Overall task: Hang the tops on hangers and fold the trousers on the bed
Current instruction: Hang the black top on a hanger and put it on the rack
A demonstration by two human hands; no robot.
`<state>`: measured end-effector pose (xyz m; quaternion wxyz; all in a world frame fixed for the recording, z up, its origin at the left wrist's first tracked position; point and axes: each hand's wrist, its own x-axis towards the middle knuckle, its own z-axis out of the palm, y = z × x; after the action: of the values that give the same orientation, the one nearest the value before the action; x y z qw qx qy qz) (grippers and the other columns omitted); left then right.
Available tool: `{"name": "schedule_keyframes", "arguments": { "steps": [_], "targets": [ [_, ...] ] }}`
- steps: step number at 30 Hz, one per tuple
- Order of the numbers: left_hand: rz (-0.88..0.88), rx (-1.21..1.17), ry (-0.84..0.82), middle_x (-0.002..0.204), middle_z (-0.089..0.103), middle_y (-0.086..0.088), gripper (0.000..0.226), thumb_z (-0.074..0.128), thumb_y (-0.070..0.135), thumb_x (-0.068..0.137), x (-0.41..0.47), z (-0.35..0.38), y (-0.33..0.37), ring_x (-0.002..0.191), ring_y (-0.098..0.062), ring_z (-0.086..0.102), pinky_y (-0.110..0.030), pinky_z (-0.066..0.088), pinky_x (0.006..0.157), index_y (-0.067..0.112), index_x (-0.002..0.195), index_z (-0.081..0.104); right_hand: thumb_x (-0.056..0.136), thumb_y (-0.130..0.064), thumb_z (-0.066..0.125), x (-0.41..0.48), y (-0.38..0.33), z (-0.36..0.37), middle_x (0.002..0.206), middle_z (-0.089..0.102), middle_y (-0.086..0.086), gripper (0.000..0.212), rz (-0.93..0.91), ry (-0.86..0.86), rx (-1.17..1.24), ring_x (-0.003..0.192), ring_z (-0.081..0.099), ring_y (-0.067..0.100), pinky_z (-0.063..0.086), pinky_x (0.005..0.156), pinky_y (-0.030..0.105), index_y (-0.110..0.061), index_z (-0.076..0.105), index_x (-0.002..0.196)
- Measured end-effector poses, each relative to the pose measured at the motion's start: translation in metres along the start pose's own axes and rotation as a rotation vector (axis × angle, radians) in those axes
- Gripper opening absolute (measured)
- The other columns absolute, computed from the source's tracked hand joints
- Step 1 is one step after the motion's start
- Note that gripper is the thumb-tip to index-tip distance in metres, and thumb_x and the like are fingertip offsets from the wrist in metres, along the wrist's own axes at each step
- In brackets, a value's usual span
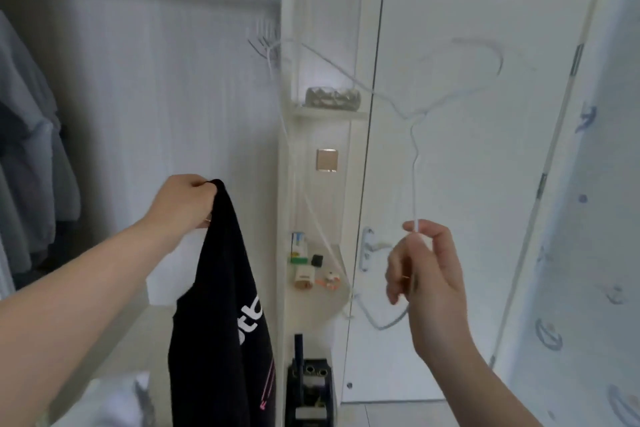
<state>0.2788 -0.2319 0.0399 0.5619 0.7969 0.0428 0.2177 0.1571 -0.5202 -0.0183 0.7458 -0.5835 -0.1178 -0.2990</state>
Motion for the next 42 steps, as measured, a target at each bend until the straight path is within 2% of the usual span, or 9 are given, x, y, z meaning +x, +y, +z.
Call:
{"name": "schedule_keyframes", "arguments": {
  "steps": [3,6,12,15,18,21,29,34,42],
  "targets": [
    [-0.115,-0.035,-0.015,0.065,0.07,-0.008,0.024,0.042,0.0,0.094,-0.035,0.013,-0.013,0.06,-0.021,0.07,-0.029,0.055,0.06,-0.001,0.085,0.065,0.099,-0.023,0.058,0.005,0.015,-0.034,0.059,0.045,0.01,0.012,0.223,-0.098,-0.024,0.047,0.039,0.021,0.036,0.045,0.03,-0.012,0.056,0.105],
    [-0.225,-0.092,-0.032,0.072,0.072,-0.012,0.025,0.04,-0.003,0.093,-0.067,0.023,-0.029,0.068,-0.023,0.072,-0.032,0.057,0.065,0.0,0.086,0.064,0.099,-0.023,0.055,0.008,0.031,-0.06,0.054,0.032,0.001,0.016,0.422,-0.094,-0.111,0.044,0.025,0.014,0.023,0.041,0.022,-0.009,0.062,0.094],
    [-0.368,-0.178,-0.014,0.093,0.068,-0.023,0.026,0.038,-0.01,0.093,-0.111,0.053,-0.063,0.075,-0.03,0.069,-0.028,0.059,0.051,-0.005,0.1,0.063,0.103,-0.017,0.051,-0.064,0.037,-0.12,0.057,0.023,-0.002,0.028,0.507,-0.145,-0.107,0.049,0.015,0.012,0.012,0.046,0.023,-0.005,0.076,0.1],
    [-0.49,-0.29,-0.062,0.092,0.067,-0.019,0.026,0.038,-0.004,0.098,-0.13,0.068,-0.074,0.075,-0.028,0.067,-0.036,0.059,0.057,-0.003,0.112,0.06,0.102,-0.017,0.05,-0.116,0.031,-0.14,0.058,0.022,0.0,0.028,0.56,-0.181,-0.068,0.048,0.017,0.012,0.015,0.043,0.02,-0.008,0.077,0.099],
    [-0.557,-0.335,-0.094,0.086,0.064,-0.012,0.022,0.04,-0.001,0.099,-0.149,0.082,-0.079,0.072,-0.025,0.064,-0.035,0.055,0.055,0.003,0.104,0.061,0.1,-0.016,0.051,-0.161,0.032,-0.153,0.058,0.02,0.0,0.029,0.612,-0.148,-0.036,0.05,0.014,0.013,0.011,0.046,0.021,-0.006,0.077,0.097],
    [-0.554,-0.273,-0.141,0.086,0.063,-0.01,0.021,0.045,0.003,0.099,-0.163,0.096,-0.084,0.07,-0.023,0.061,-0.029,0.053,0.05,0.004,0.108,0.064,0.1,-0.013,0.05,-0.188,0.03,-0.163,0.058,0.019,0.001,0.03,0.64,-0.118,-0.045,0.05,0.014,0.013,0.01,0.048,0.023,-0.006,0.078,0.094],
    [-0.381,0.073,-0.199,0.107,0.067,-0.024,0.018,0.044,-0.002,0.091,-0.19,0.11,-0.105,0.093,-0.034,0.069,-0.041,0.062,0.077,-0.003,0.097,0.061,0.102,-0.01,0.048,-0.229,0.033,-0.193,0.059,0.018,0.004,0.032,0.706,-0.053,-0.118,0.05,0.015,0.013,0.012,0.049,0.022,-0.008,0.079,0.093],
    [-0.567,-0.118,-0.251,0.086,0.067,-0.011,0.02,0.045,-0.001,0.095,-0.208,0.12,-0.111,0.073,-0.022,0.067,-0.027,0.056,0.055,0.006,0.094,0.063,0.102,-0.01,0.048,-0.244,0.035,-0.198,0.057,0.021,0.002,0.032,0.728,0.0,-0.114,0.048,0.017,0.014,0.014,0.047,0.02,-0.008,0.079,0.093],
    [-0.616,-0.172,-0.303,0.091,0.067,-0.012,0.013,0.051,0.003,0.096,-0.243,0.136,-0.096,0.078,-0.022,0.068,-0.027,0.053,0.056,0.006,0.095,0.064,0.106,-0.017,0.044,-0.252,0.043,-0.187,0.061,0.032,0.009,0.036,0.571,-0.004,-0.274,0.051,0.024,0.015,0.022,0.046,0.025,-0.038,0.073,0.109]
  ]
}}
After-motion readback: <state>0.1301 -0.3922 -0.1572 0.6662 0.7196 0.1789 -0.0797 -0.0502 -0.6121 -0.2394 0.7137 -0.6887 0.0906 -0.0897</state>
